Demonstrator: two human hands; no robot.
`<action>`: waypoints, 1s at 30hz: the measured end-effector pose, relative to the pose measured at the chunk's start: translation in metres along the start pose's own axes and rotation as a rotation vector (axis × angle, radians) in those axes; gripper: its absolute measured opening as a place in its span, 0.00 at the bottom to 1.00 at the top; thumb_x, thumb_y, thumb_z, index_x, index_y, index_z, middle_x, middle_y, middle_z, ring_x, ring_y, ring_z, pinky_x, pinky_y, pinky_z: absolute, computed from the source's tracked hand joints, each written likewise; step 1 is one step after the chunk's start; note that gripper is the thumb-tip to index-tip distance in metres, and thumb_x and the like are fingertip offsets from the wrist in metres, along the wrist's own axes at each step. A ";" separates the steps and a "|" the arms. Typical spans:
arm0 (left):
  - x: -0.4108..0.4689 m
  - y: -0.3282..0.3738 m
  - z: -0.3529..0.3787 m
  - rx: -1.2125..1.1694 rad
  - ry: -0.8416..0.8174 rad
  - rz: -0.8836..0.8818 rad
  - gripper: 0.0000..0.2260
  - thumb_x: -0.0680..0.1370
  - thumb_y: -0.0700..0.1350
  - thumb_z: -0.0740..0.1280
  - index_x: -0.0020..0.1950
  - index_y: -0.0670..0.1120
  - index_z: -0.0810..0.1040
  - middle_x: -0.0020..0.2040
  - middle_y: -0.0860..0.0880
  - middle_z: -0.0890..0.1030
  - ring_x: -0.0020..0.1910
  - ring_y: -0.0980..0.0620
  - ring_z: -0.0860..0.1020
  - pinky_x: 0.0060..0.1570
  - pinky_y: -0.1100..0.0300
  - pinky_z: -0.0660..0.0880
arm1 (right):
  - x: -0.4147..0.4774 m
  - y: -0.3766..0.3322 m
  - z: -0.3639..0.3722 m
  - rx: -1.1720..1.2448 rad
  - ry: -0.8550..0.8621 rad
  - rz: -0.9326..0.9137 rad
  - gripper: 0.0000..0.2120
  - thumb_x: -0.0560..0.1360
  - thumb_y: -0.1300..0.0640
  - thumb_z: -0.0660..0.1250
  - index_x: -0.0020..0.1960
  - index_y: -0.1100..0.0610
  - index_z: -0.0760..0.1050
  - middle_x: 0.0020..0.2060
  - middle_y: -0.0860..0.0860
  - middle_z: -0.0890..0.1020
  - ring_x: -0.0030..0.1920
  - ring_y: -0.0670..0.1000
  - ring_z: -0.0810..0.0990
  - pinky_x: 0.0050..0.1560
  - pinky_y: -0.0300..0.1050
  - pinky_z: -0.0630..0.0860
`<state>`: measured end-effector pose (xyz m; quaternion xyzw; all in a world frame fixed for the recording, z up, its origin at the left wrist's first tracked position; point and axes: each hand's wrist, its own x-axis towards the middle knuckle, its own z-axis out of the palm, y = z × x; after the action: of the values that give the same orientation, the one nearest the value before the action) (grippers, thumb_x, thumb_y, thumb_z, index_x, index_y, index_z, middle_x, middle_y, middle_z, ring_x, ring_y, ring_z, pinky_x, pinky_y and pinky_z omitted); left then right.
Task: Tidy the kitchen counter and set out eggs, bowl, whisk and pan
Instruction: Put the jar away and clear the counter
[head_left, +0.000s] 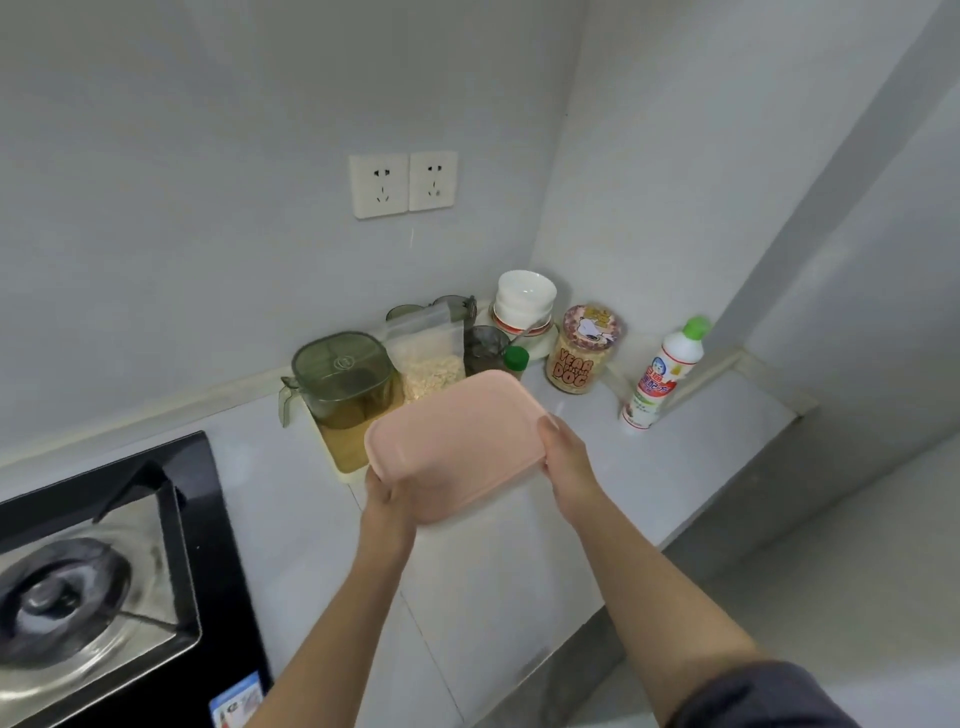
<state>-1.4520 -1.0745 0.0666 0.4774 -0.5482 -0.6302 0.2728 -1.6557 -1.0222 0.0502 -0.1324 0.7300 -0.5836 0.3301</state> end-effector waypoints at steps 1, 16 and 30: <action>0.008 -0.004 0.009 -0.007 0.046 -0.013 0.40 0.67 0.66 0.56 0.77 0.51 0.56 0.72 0.47 0.67 0.69 0.42 0.67 0.64 0.47 0.67 | 0.014 0.000 0.000 -0.012 -0.025 0.006 0.15 0.81 0.53 0.56 0.65 0.52 0.74 0.58 0.52 0.79 0.57 0.52 0.76 0.66 0.52 0.71; 0.031 -0.024 0.028 -0.072 0.274 -0.054 0.22 0.82 0.45 0.54 0.77 0.51 0.58 0.69 0.47 0.69 0.67 0.43 0.67 0.62 0.51 0.65 | 0.042 0.016 0.015 -0.044 -0.062 -0.012 0.14 0.82 0.53 0.55 0.60 0.57 0.75 0.50 0.54 0.78 0.51 0.52 0.75 0.49 0.45 0.70; 0.027 -0.012 0.022 0.104 0.207 -0.104 0.23 0.83 0.51 0.53 0.77 0.47 0.53 0.72 0.44 0.65 0.69 0.41 0.67 0.66 0.46 0.67 | 0.024 -0.003 0.005 -0.188 -0.064 -0.093 0.18 0.82 0.53 0.54 0.68 0.59 0.70 0.58 0.54 0.75 0.58 0.54 0.72 0.57 0.46 0.68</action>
<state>-1.4798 -1.0853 0.0463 0.5810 -0.5238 -0.5616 0.2698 -1.6709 -1.0410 0.0446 -0.2151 0.7637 -0.5227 0.3119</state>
